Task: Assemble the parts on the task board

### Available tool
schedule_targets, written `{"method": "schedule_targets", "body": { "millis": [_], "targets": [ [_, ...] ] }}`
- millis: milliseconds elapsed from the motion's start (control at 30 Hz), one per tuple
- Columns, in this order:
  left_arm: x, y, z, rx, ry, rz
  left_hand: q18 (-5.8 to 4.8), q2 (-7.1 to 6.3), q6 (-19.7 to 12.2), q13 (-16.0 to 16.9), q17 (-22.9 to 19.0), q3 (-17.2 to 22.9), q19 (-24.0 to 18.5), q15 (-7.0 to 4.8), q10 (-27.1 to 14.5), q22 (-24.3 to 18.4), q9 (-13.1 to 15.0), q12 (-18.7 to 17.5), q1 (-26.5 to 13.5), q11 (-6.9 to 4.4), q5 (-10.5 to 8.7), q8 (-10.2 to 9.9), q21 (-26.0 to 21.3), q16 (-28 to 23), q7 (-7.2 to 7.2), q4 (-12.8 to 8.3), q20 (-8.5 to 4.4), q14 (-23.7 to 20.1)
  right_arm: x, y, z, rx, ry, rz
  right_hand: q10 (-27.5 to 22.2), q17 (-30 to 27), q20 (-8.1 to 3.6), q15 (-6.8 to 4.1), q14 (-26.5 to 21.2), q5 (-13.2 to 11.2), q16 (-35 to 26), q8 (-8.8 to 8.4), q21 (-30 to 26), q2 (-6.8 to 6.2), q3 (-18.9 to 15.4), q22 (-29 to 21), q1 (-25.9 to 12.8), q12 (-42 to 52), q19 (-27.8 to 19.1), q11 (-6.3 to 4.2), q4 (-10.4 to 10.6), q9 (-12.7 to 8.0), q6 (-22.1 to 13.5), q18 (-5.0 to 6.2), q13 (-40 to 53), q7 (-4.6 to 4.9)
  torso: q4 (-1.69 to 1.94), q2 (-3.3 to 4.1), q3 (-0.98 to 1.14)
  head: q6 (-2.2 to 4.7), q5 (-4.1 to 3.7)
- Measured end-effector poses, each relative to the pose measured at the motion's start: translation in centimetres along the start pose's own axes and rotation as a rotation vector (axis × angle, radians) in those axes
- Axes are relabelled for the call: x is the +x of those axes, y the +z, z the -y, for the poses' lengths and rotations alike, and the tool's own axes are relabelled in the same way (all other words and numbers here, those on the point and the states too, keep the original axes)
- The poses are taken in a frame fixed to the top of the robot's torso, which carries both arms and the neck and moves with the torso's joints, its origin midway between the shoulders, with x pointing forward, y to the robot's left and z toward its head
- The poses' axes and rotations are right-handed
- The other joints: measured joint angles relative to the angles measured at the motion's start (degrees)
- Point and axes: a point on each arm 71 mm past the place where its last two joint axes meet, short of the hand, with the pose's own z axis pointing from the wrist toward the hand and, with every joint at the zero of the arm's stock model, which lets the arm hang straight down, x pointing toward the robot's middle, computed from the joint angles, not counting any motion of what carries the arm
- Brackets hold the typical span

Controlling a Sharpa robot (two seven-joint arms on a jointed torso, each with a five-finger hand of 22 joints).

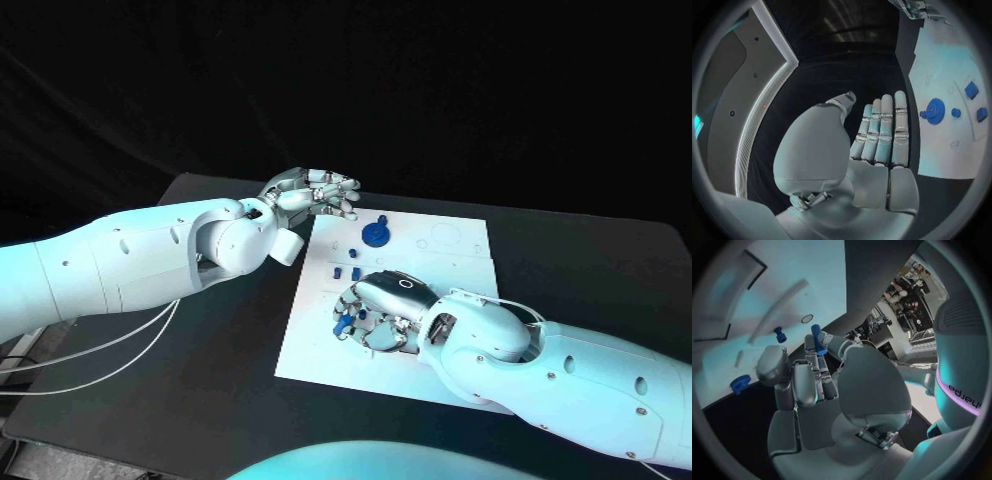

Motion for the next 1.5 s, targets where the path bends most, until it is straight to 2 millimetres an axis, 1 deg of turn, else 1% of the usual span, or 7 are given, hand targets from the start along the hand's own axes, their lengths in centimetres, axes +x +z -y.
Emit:
{"method": "schedule_targets", "body": {
  "millis": [167, 600, 1133, 1200, 1267, 1367, 1500],
  "targets": [
    [0.0, 0.0, 0.0, 0.000, 0.000, 0.000, 0.00, 0.00, 0.0, 0.0, 0.0, 0.0, 0.0, 0.00, 0.0, 0.0, 0.0, 0.0, 0.0, 0.00, 0.00, 0.0, 0.0, 0.0, 0.00, 0.0, 0.00, 0.0, 0.3, 0.1, 0.1, 0.012, -0.014, -0.015, 0.0, 0.0, 0.00, 0.00, 0.0, 0.0, 0.0, -0.01, 0.0, 0.00, 0.0, 0.0, 0.0, 0.0, 0.0, 0.00, 0.0, 0.0, 0.0, 0.00, 0.0, 0.01, -0.07, -0.04, 0.03, -0.13, 0.13],
    [0.0, 0.0, 0.0, -0.001, 0.000, 0.000, 0.00, 0.00, 0.0, 0.1, 0.0, 0.0, 0.0, 0.00, 0.0, -0.1, 0.1, 0.2, 0.0, 0.00, 0.00, 0.0, 0.0, 0.2, 0.00, 0.0, 0.00, 0.0, 0.9, 0.3, 0.3, 0.043, -0.051, -0.046, 0.0, -0.2, 0.00, 0.00, 0.0, 0.2, 0.0, -0.22, -0.5, -0.01, 0.0, 0.0, 0.0, -0.2, 0.0, 0.01, 0.0, 0.0, 0.1, 0.02, 0.0, 0.14, 0.00, -0.04, 0.03, -0.29, 0.19],
    [0.0, 0.0, 0.0, -0.001, 0.000, 0.000, 0.00, 0.00, 0.0, 0.1, 0.0, 0.0, 0.0, 0.00, 0.0, -0.1, 0.0, 0.2, 0.0, 0.00, 0.00, 0.0, 0.0, 0.2, 0.00, 0.0, 0.00, 0.0, 1.3, 0.7, -0.4, 0.040, -0.088, -0.058, 0.1, -0.5, 0.00, 0.00, 0.0, 0.2, 0.0, -0.01, -0.7, -0.10, 0.0, 0.0, -0.1, -0.6, 0.0, 0.14, 0.0, 0.4, 0.0, 0.14, 0.0, 0.24, -0.08, -0.06, 0.03, -0.33, 0.23],
    [0.0, 0.0, 0.0, -0.001, 0.000, 0.000, 0.00, 0.00, 0.0, 0.1, 0.0, 0.0, 0.0, 0.00, 0.0, -0.1, 0.0, 0.2, 0.0, 0.00, 0.00, 0.0, 0.0, 0.2, 0.00, 0.0, 0.00, 0.0, 1.4, 0.8, -0.5, 0.037, -0.092, -0.061, 0.1, -0.5, 0.00, 0.00, 0.0, 0.3, 0.0, -0.01, -0.7, -0.47, 0.0, 0.0, -0.5, -0.9, 0.0, 0.16, 0.0, 0.9, 0.0, 0.15, 0.0, 0.26, -0.07, -0.07, 0.01, -0.28, 0.14],
    [0.0, 0.0, 0.0, -0.001, 0.000, -0.001, 0.00, 0.00, 0.0, 0.1, 0.0, -0.1, 0.0, 0.14, 0.0, -0.1, 0.0, 0.2, 0.0, 0.00, 0.00, 0.0, -0.2, 0.2, 0.00, 0.1, 0.00, -0.1, 1.4, 0.9, -0.5, 0.036, -0.097, -0.064, 0.2, -0.5, 0.21, 0.00, 0.0, 0.6, 0.0, -0.02, -1.2, -0.94, 0.0, 0.0, -0.9, -1.3, -0.2, 0.22, 0.0, 1.3, -0.7, 0.16, -0.1, 0.61, -0.05, -0.08, 0.01, -0.26, 0.07],
    [0.0, 0.0, 0.0, -0.002, -0.001, -0.001, 0.00, 0.00, 0.0, 0.1, -0.1, -0.2, 0.0, 0.22, 0.0, -0.2, 0.0, 0.2, 0.0, 0.00, 0.00, 0.0, -0.4, 0.2, 0.00, 0.2, 0.00, -0.2, 1.6, 0.9, -0.5, 0.036, -0.101, -0.071, -0.4, -0.9, 0.53, 0.00, 0.0, 1.4, 0.0, -1.64, -1.8, -2.03, -0.3, 0.0, -2.0, -1.7, -0.5, 0.79, 0.0, 0.8, -3.4, 0.16, -0.3, 1.33, 0.00, -0.08, -0.02, -0.20, 0.01],
    [0.0, 0.0, 0.0, -0.003, 0.000, -0.001, 0.00, 0.00, 0.0, 0.1, -0.1, -0.2, 0.0, 0.22, 0.0, -0.2, 0.0, 0.2, 0.0, 0.00, 0.00, 0.0, -0.4, 0.2, 0.00, 0.2, 0.00, -0.2, 1.7, 0.8, -0.5, 0.035, -0.104, -0.077, -0.9, -0.9, 0.53, 0.00, 0.0, 1.6, 0.0, -3.44, -2.1, -2.96, -0.7, 0.0, -3.0, -2.2, -0.5, 0.72, 0.1, -0.2, -6.5, 0.17, -0.2, 1.12, 0.03, -0.08, -0.03, -0.15, -0.04]
  ]
}}
